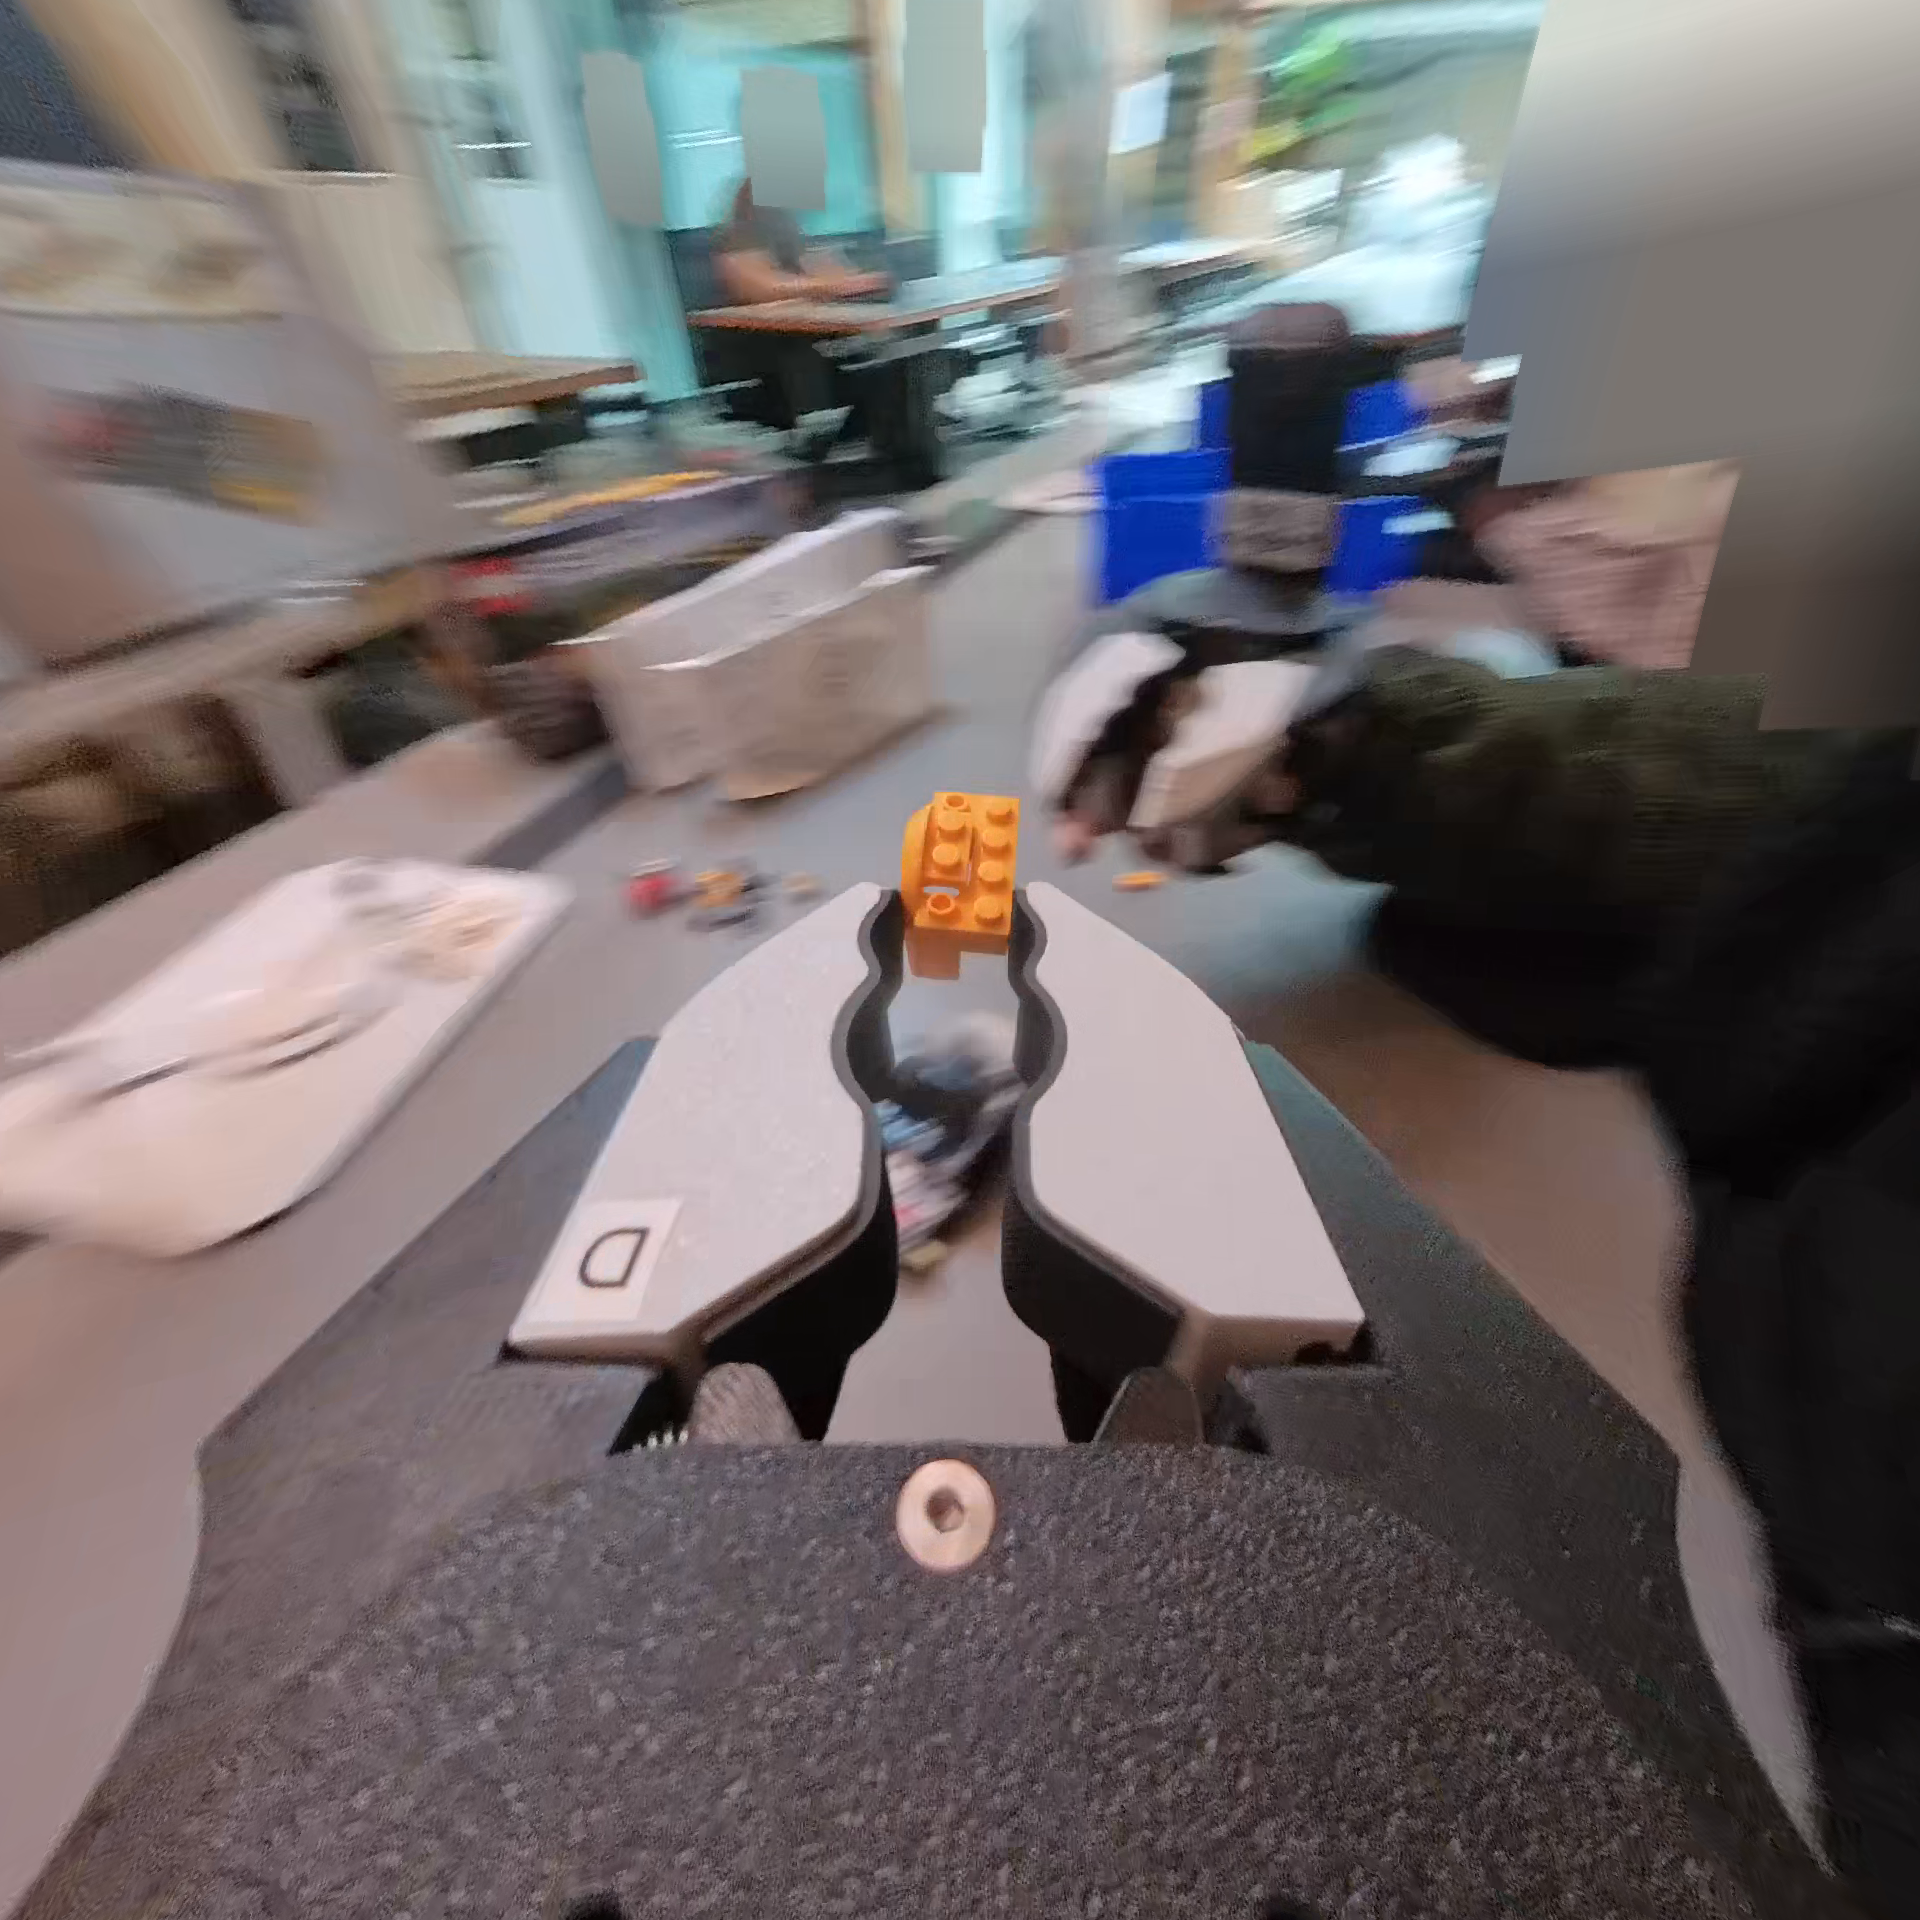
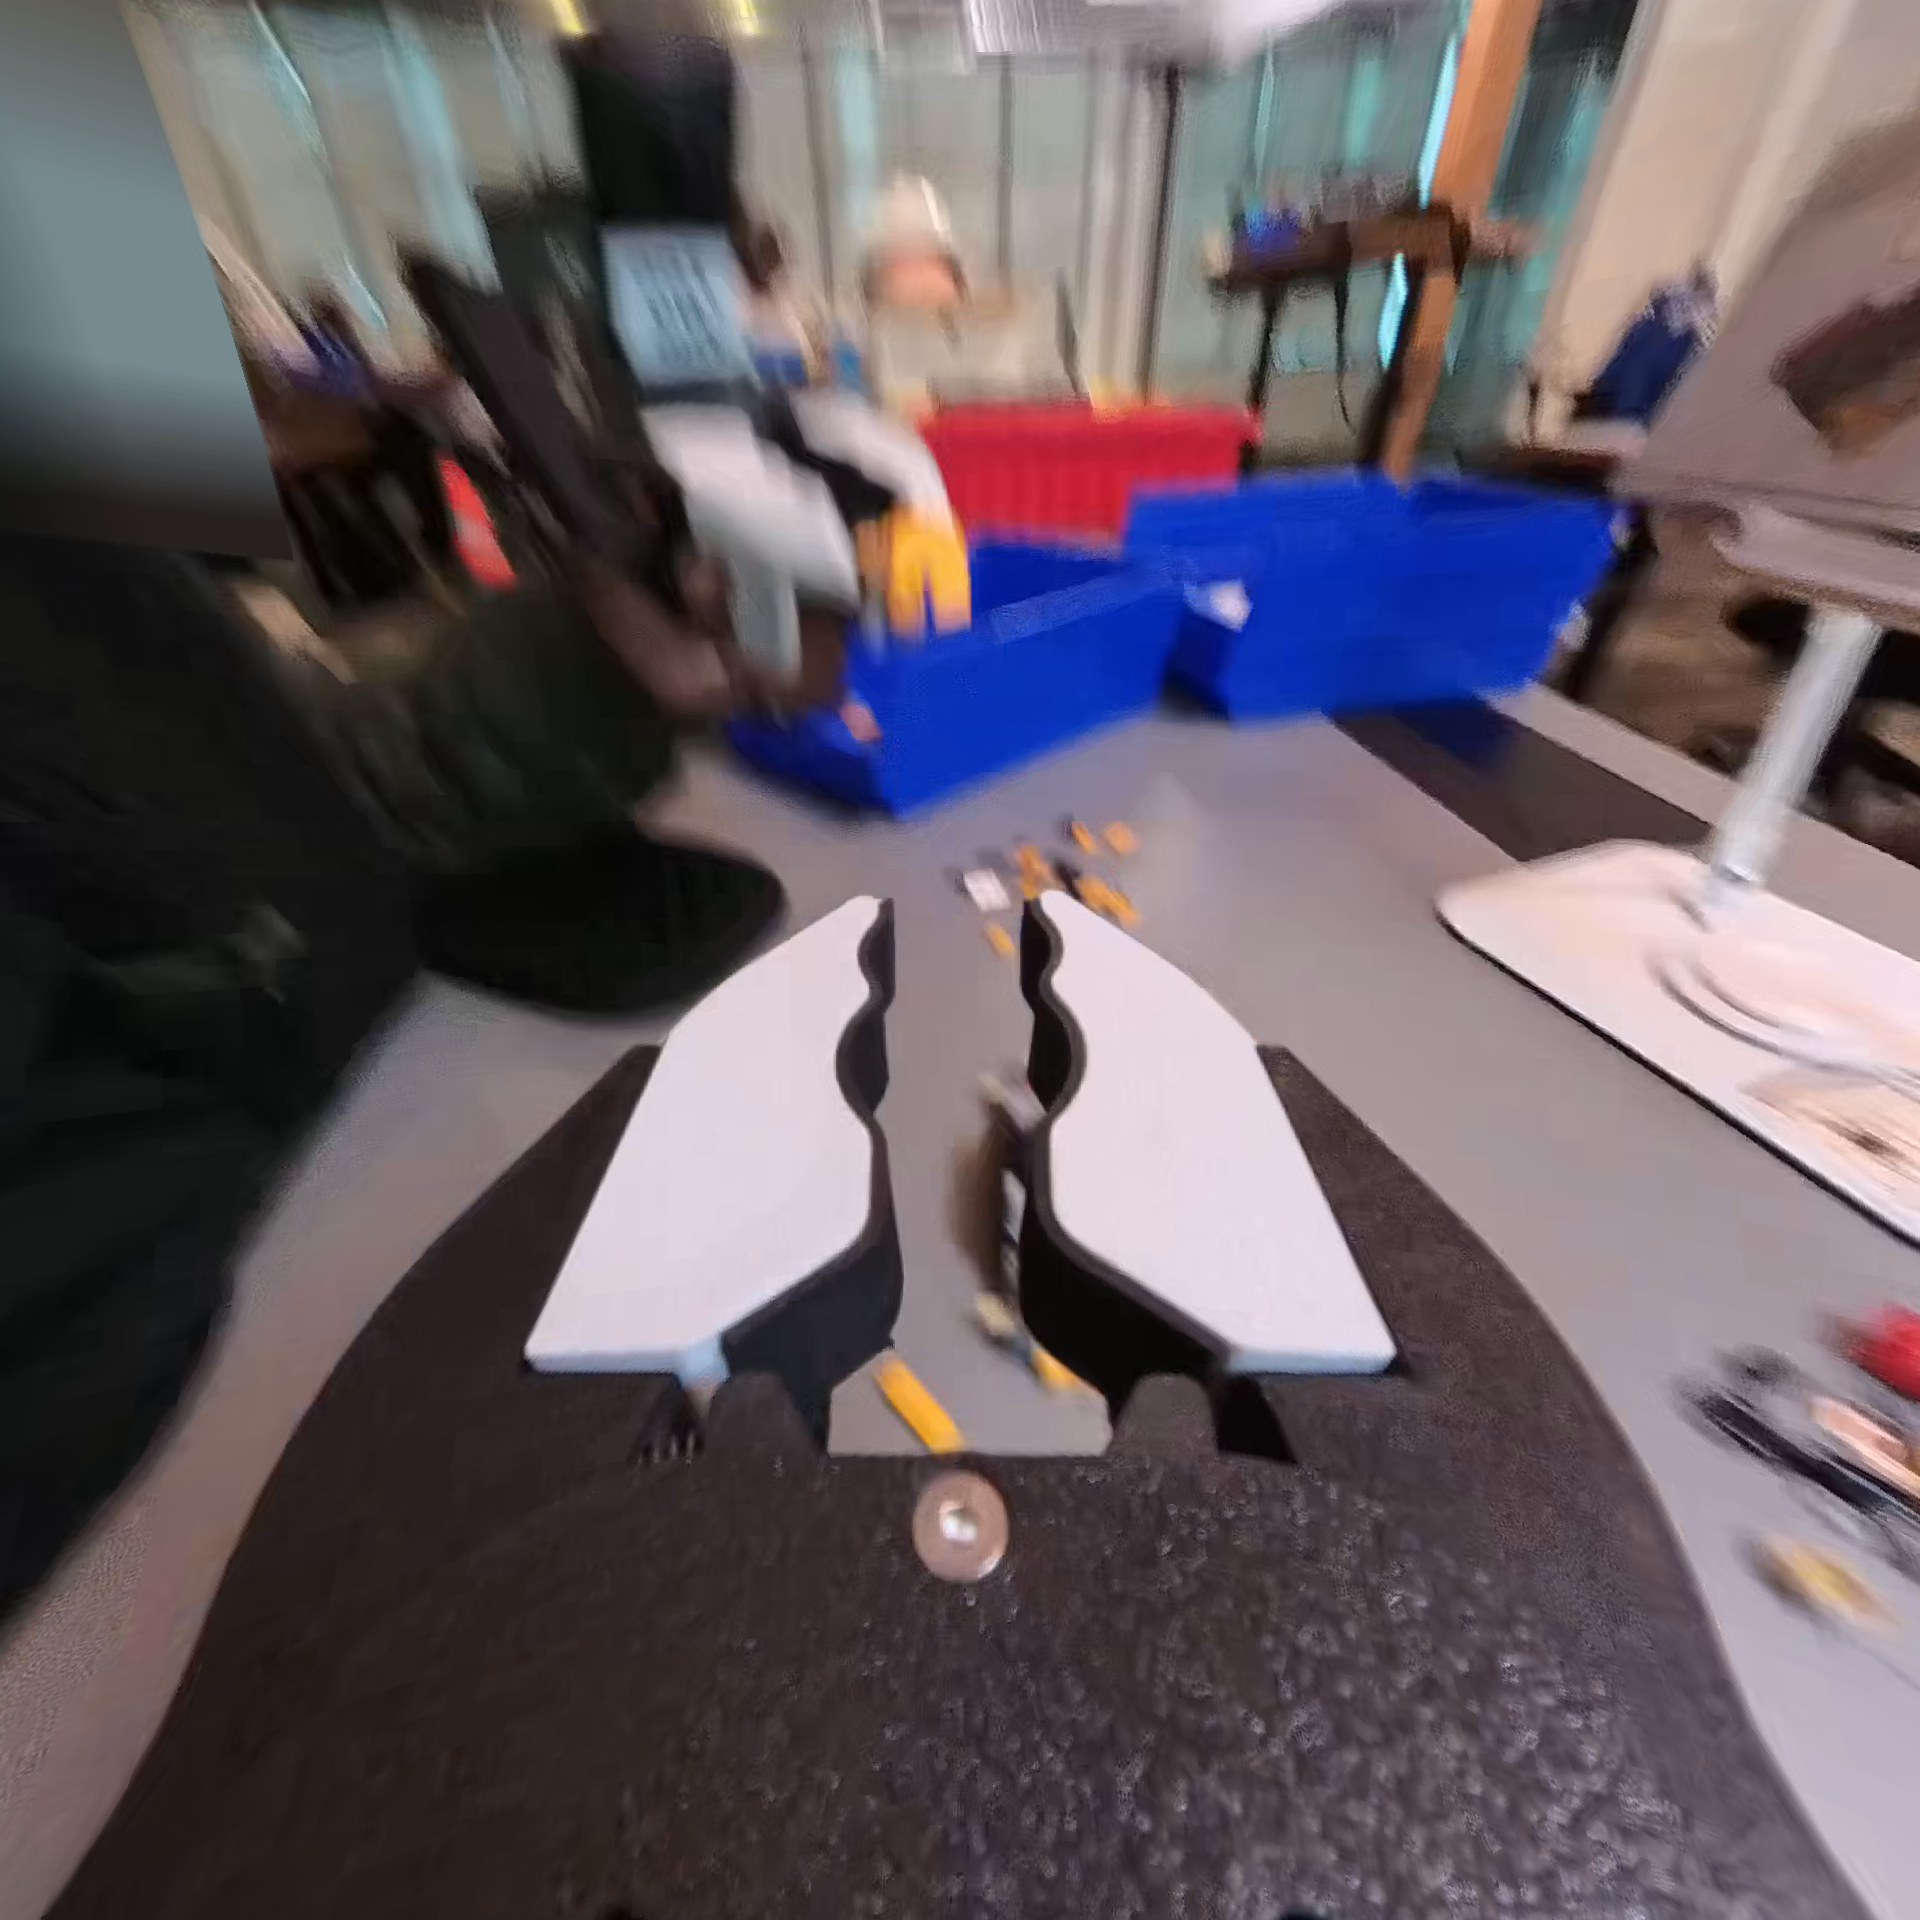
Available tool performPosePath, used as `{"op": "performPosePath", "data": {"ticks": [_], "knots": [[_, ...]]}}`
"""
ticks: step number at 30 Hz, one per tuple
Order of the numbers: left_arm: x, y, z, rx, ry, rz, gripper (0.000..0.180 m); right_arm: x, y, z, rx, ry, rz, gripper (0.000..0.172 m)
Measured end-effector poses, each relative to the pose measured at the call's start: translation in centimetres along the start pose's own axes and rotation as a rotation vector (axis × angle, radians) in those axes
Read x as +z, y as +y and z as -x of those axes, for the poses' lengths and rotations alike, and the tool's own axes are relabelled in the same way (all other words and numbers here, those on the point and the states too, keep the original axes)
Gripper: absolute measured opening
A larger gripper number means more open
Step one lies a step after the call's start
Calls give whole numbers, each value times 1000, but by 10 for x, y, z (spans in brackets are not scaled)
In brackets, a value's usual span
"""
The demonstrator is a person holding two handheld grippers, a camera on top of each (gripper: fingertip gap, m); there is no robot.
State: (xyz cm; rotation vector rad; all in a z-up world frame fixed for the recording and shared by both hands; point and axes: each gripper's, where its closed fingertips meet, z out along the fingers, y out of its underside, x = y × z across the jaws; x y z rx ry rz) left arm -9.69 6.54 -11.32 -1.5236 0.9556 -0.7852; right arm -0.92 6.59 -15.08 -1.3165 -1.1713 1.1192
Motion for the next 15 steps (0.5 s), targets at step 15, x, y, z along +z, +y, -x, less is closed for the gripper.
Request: {"op": "performPosePath", "data": {"ticks": [15], "knots": [[-227, 132, 143, -380, -983, 788, 29, -22, 145, 5, -73, -133, 819, 23]]}}
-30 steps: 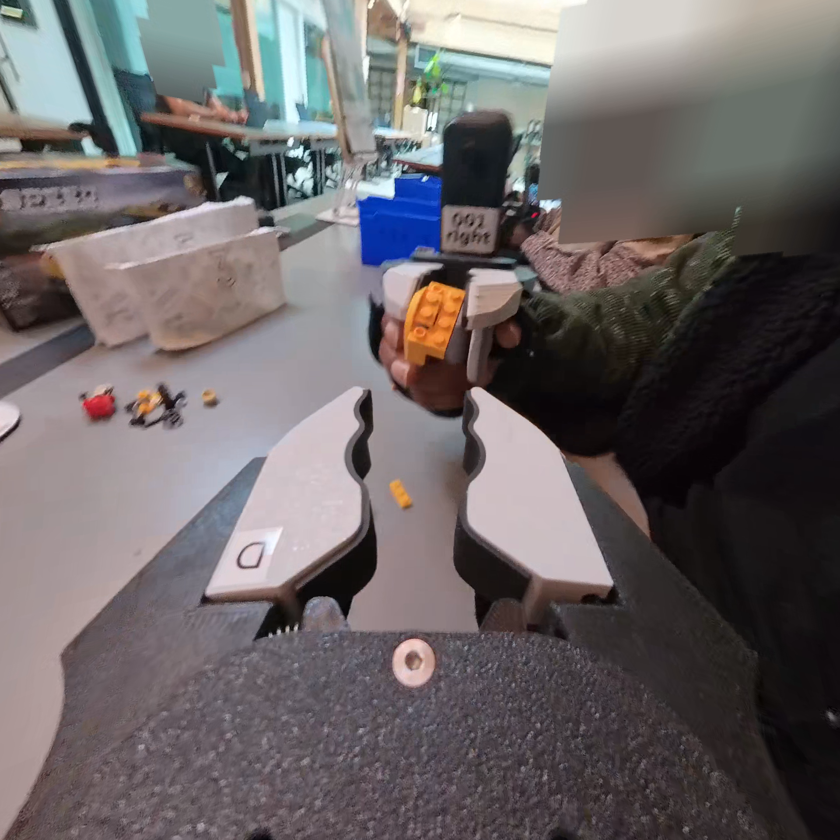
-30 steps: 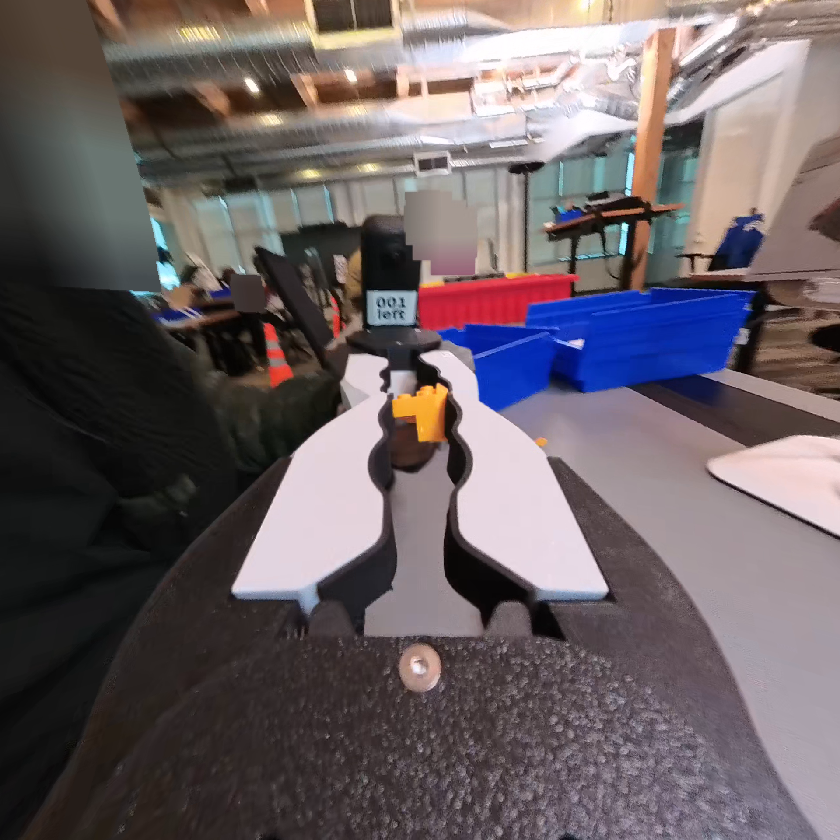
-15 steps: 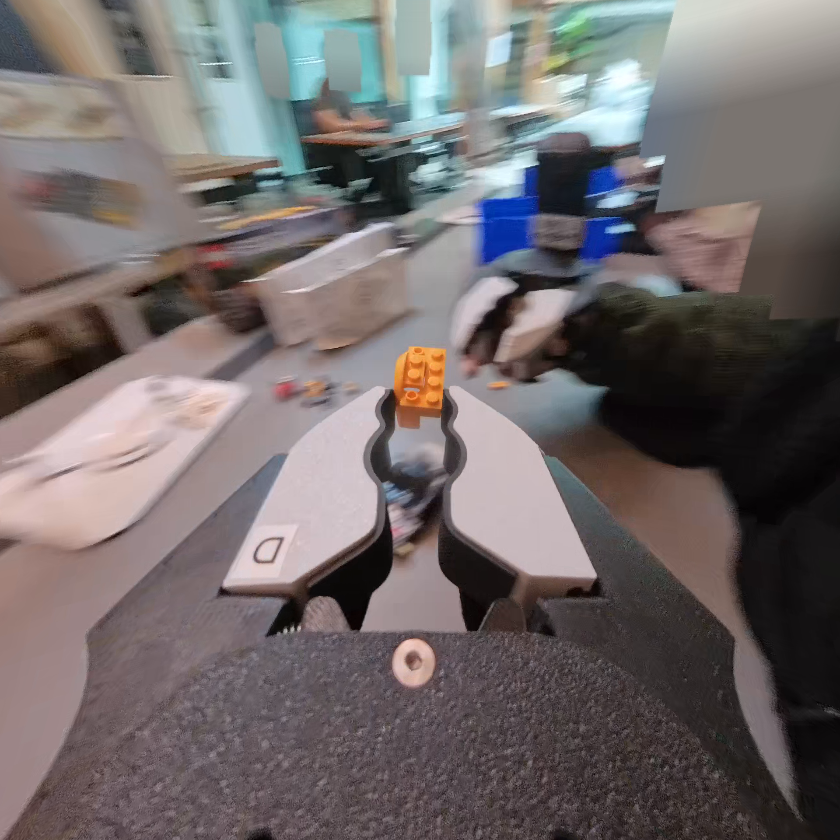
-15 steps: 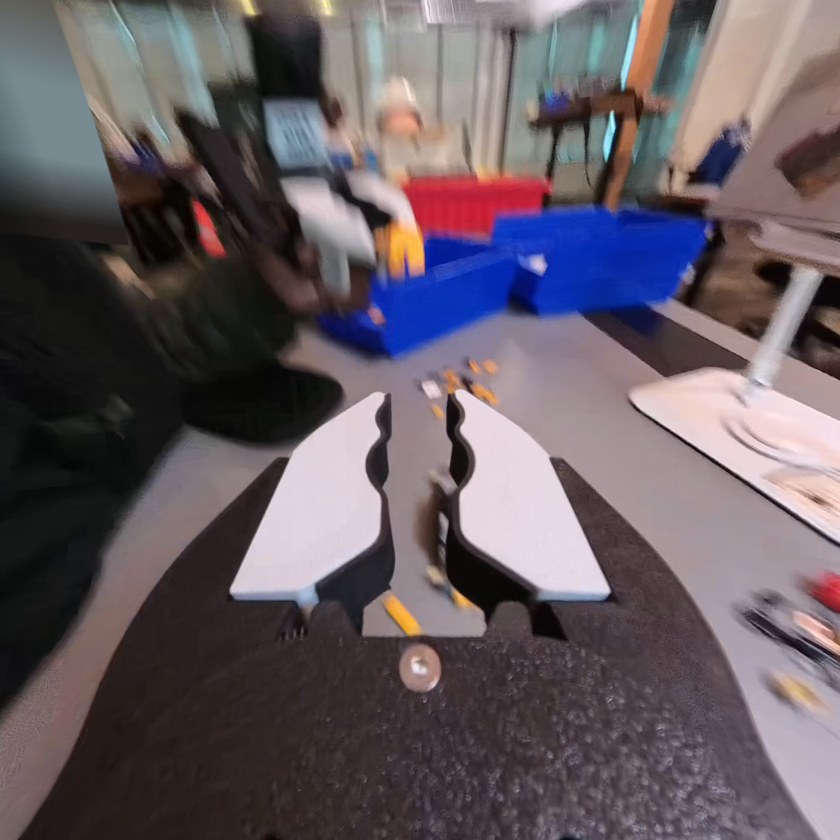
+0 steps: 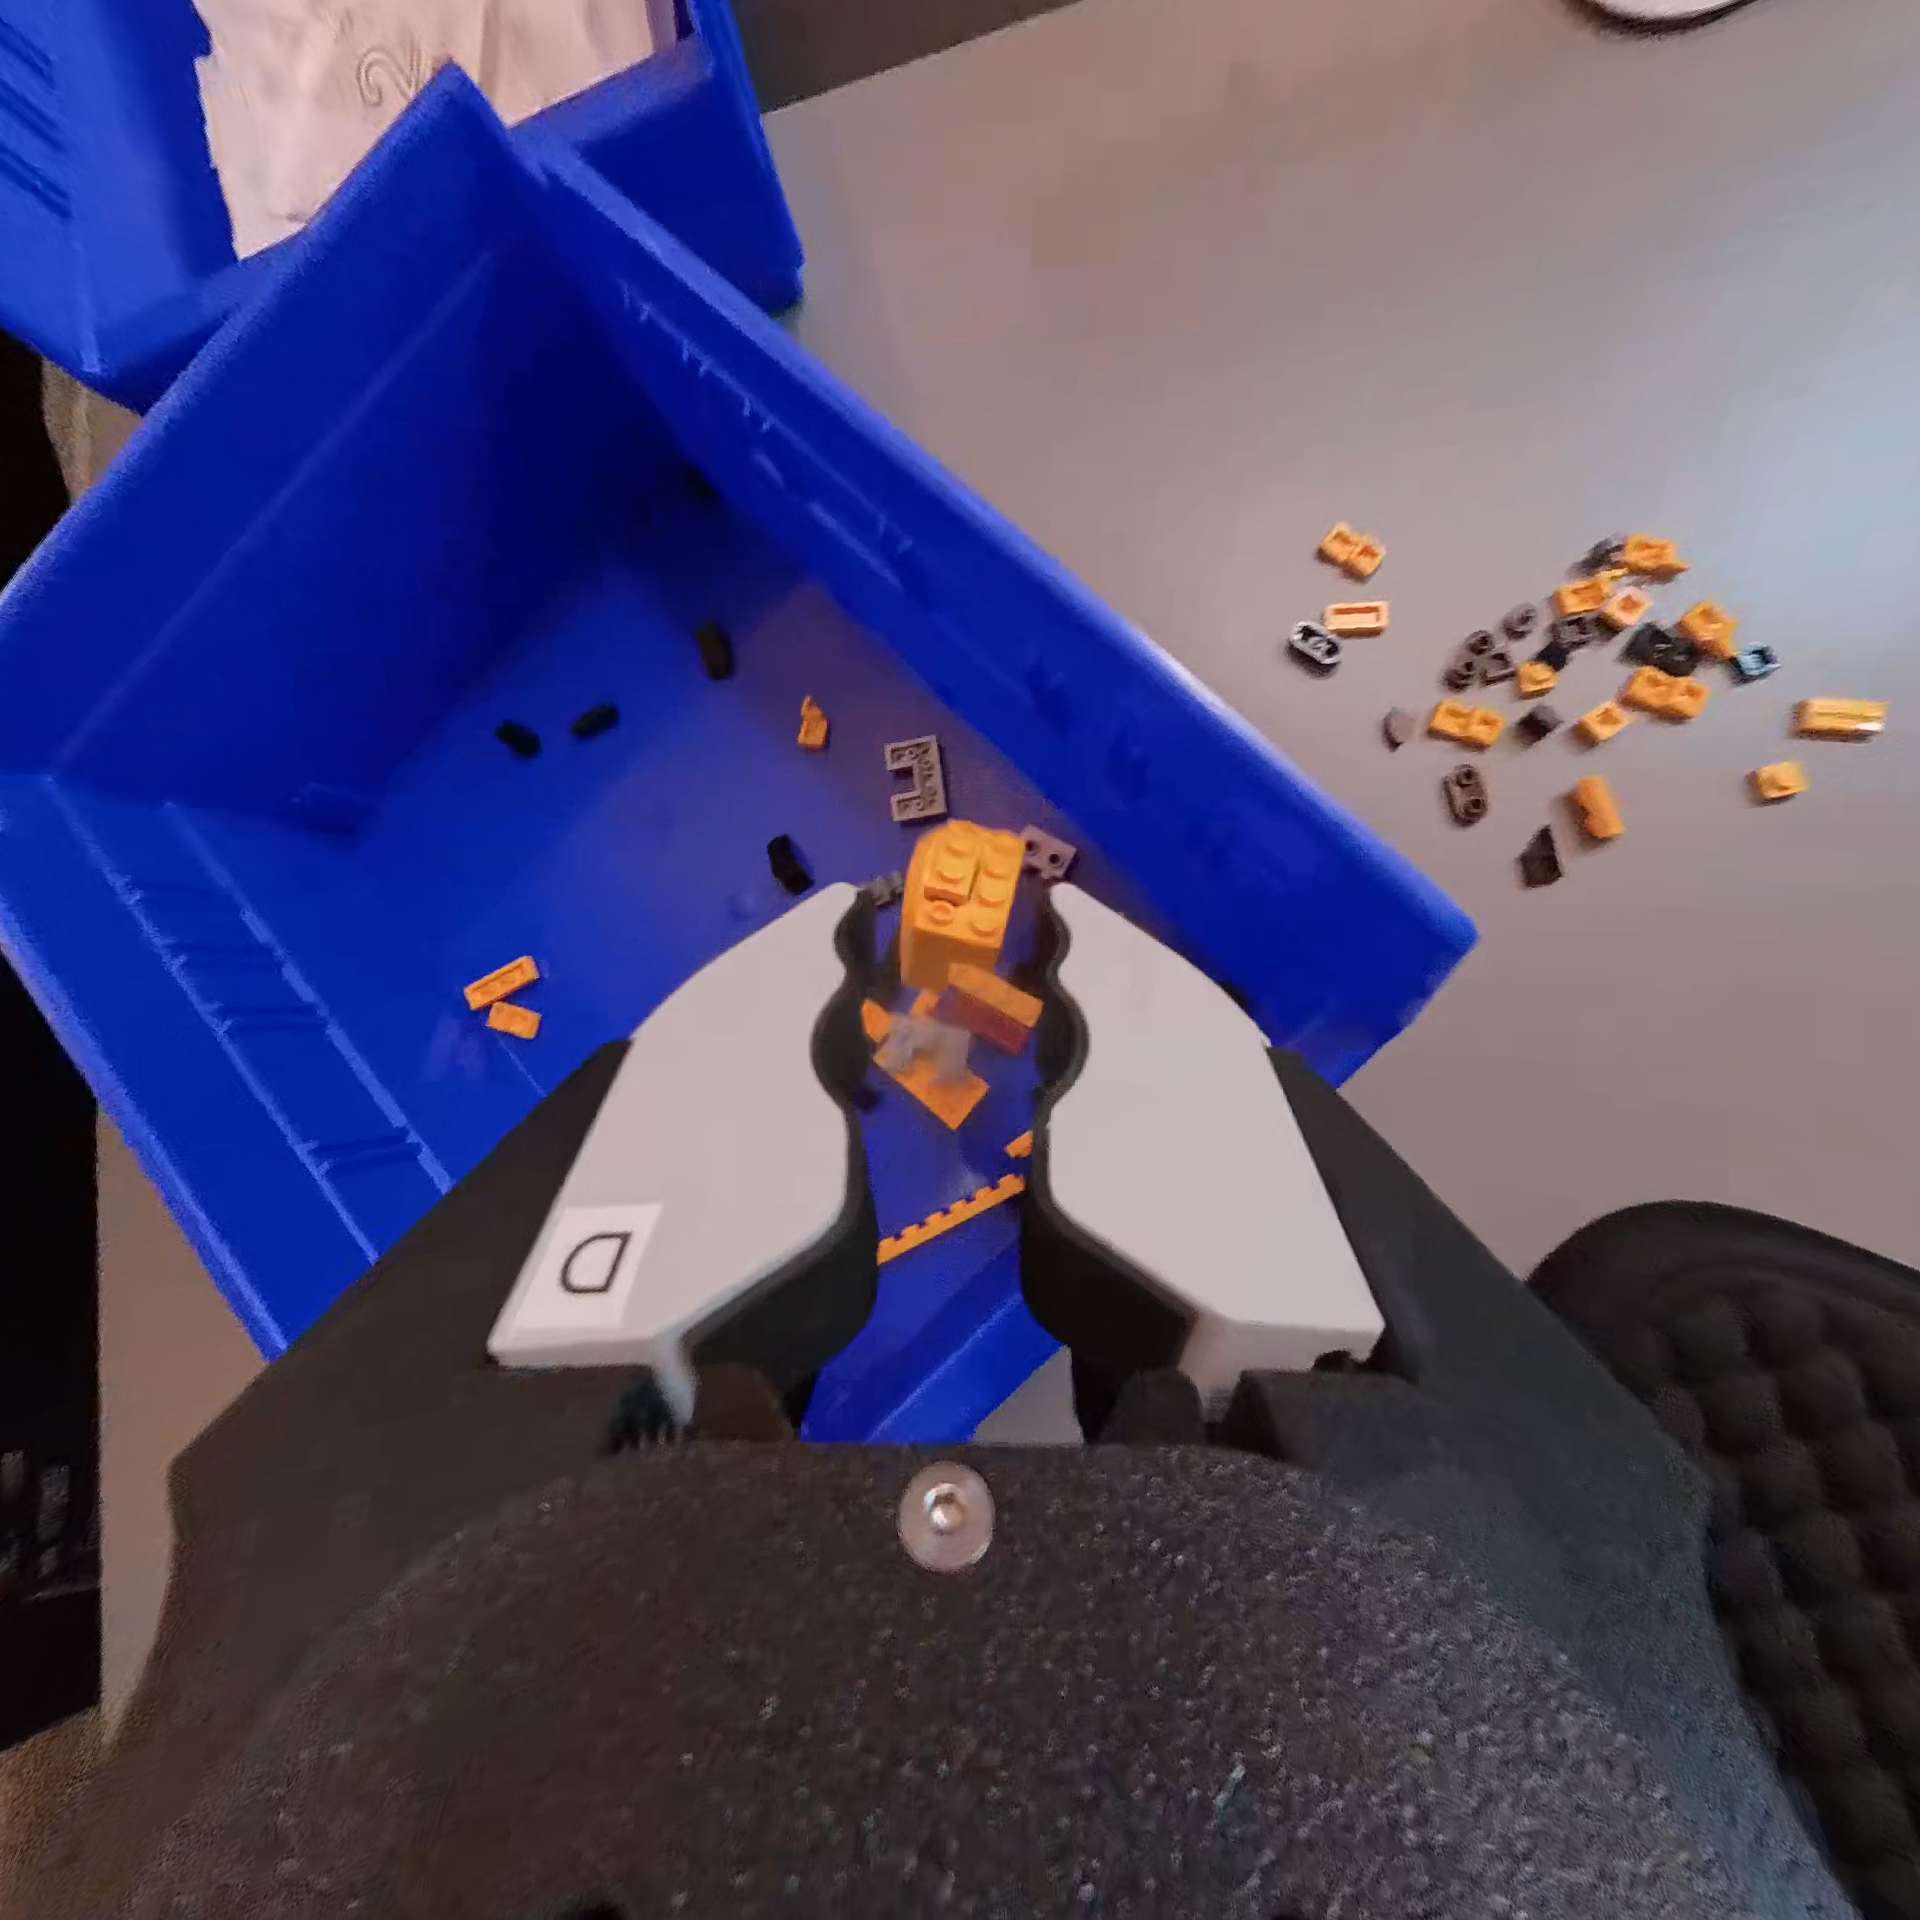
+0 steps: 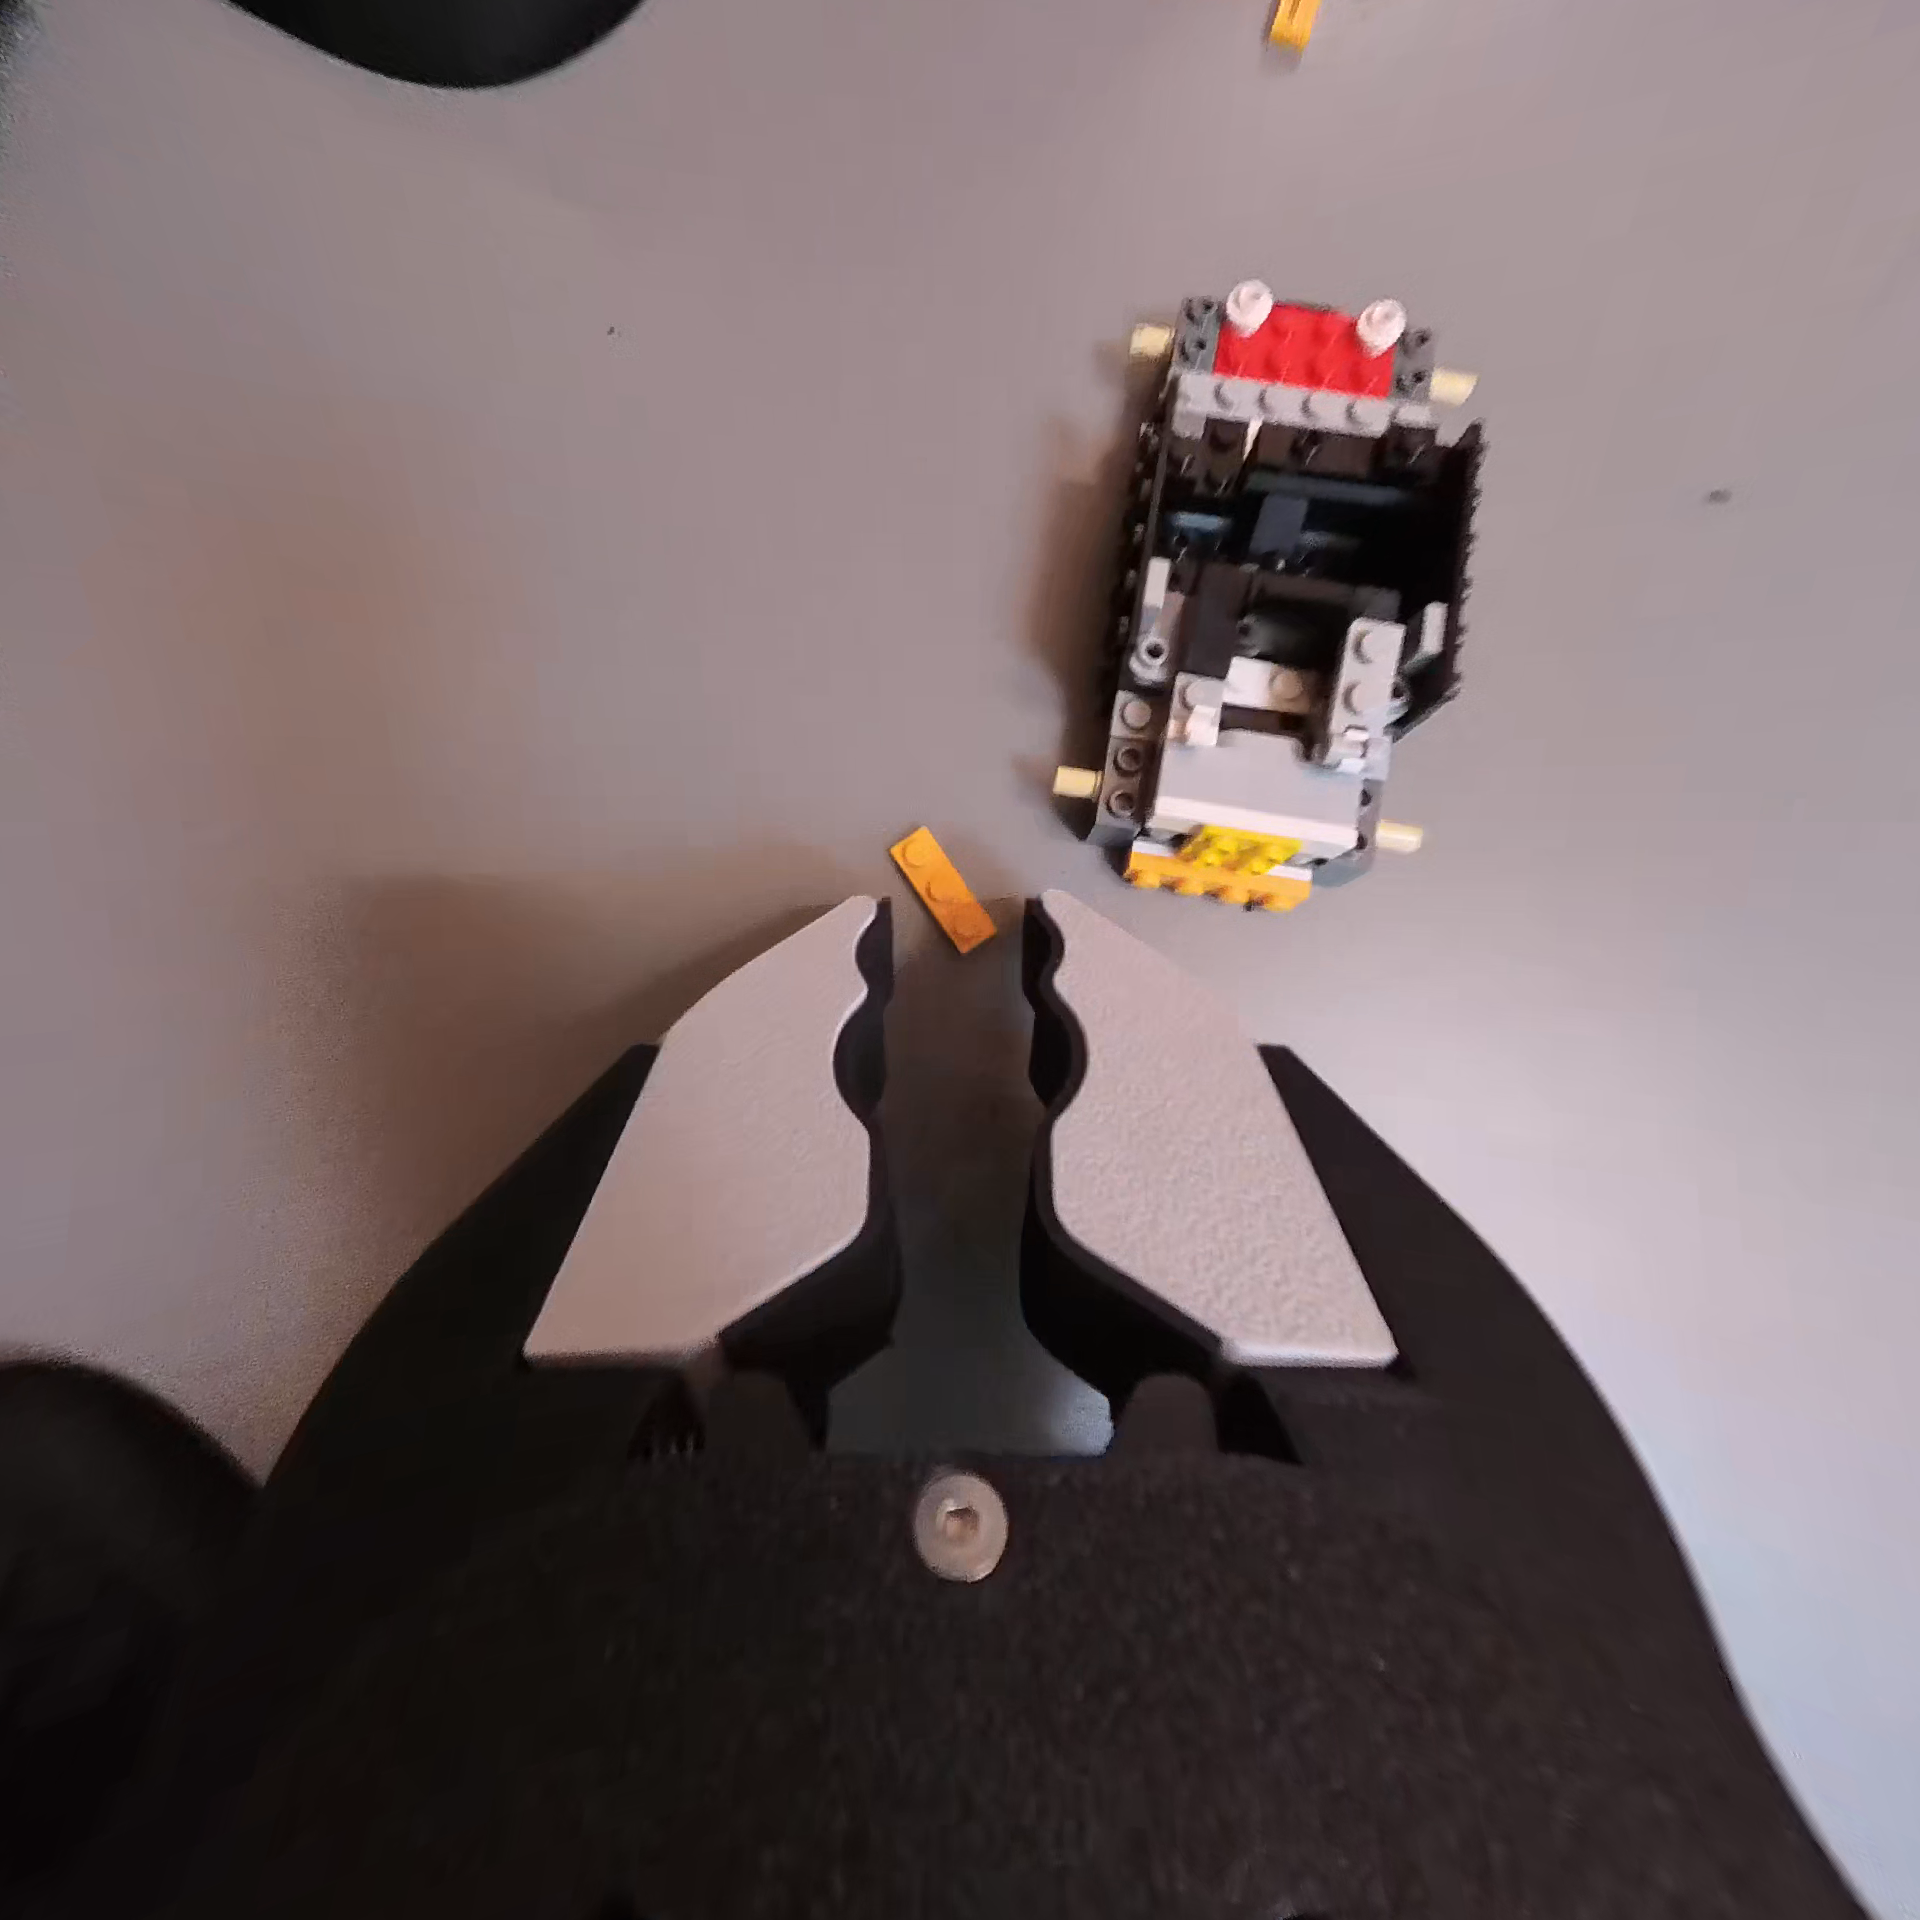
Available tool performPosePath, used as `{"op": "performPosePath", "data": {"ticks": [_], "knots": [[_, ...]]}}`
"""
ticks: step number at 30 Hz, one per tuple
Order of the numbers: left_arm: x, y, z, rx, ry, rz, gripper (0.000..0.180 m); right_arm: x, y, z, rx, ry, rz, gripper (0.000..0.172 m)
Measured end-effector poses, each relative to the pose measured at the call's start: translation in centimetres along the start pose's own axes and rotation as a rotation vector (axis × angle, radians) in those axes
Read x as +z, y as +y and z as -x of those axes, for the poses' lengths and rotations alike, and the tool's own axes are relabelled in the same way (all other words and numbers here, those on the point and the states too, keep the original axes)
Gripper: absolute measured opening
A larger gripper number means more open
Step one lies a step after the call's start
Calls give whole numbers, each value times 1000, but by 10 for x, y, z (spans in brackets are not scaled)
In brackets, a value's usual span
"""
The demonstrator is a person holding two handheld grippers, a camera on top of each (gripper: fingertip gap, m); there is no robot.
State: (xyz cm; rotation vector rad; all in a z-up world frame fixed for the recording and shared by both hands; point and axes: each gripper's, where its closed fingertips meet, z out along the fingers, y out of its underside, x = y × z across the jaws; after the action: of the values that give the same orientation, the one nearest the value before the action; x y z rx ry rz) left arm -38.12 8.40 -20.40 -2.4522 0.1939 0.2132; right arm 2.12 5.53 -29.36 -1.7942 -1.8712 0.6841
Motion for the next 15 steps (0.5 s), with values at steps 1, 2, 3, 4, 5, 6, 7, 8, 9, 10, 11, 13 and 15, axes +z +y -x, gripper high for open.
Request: {"op": "performPosePath", "data": {"ticks": [1, 2, 3, 4, 5, 6, 7, 8, 9, 10, 11, 13, 15], "knots": [[1, 0, 3, -3, -19, 3, 34, 2, 2, 0, 10, -12, 7, 24], [0, -1, 5, -2, -35, -5, 43, 2, 2, 0, 14, -17, 5, 24], [-1, -4, 6, 3, -46, -22, 47, 2, 2, 0, 16, -21, 11, 24], [-3, -8, 6, 12, -52, -47, 50, 3, 3, 0, 12, -15, 24, 23], [-6, -13, 4, 22, -57, -75, 48, 4, 3, 0, -2, -12, 39, 18], [-11, -20, 1, 38, -56, -113, 45, 5, 3, 4, -15, -22, 49, 10], [-16, -30, -9, 73, -26, -172, 43, 6, 2, 6, -25, -24, 54, 7], [-24, -43, -30, 126, 55, -254, 41, 7, 1, 7, -40, -20, 59, 7], [-35, -55, -59, 189, 177, -342, 38, 7, -1, 8, -59, -13, 62, 7], [-48, -65, -94, 255, 323, -428, 36, 7, -6, 8, -76, -1, 35, 7], [-63, -70, -130, 325, 477, -508, 35, 5, -18, 9, -87, 1, -34, 7], [-89, -72, -192, 445, 741, -627, 32, -6, -50, 8, -103, 42, -215, 7], [-103, -66, -240, 519, 932, -674, 31, -24, -83, 9, -130, 105, -397, 7]]}}
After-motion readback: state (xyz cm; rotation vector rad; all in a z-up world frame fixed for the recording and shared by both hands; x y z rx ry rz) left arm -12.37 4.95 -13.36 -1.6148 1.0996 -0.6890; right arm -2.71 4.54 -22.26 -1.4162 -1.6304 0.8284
